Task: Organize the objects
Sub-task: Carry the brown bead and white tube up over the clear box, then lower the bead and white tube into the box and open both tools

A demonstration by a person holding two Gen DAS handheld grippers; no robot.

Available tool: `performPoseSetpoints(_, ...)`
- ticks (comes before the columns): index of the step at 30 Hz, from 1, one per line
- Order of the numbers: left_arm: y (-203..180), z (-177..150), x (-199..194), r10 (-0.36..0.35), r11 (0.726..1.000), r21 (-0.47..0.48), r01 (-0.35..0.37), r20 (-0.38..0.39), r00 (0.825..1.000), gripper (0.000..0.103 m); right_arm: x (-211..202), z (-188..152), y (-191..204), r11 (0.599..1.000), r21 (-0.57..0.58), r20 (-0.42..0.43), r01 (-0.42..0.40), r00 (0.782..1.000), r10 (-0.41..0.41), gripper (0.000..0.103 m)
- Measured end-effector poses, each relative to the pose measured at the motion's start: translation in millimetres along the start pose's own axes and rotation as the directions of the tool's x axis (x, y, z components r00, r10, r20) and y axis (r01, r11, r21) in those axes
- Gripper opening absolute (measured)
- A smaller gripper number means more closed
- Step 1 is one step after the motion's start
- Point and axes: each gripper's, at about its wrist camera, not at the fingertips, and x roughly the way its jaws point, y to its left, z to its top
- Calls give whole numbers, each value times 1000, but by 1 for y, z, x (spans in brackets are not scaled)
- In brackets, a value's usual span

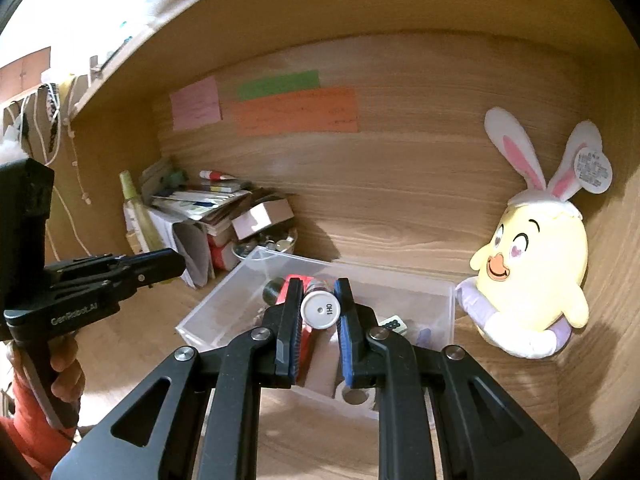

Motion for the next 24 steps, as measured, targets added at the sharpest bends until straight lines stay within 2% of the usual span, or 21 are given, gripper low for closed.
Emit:
performPoseSetpoints(14,-2,-13,53,22,1000,7,-22,-120,993,12,56,-20,-28,994,97,-140,-56,988,70,14)
performPoseSetpoints(24,-6,-24,75,30,999,28,-25,-178,984,12,80,-35,-22,999,43,-226,-10,974,20,14)
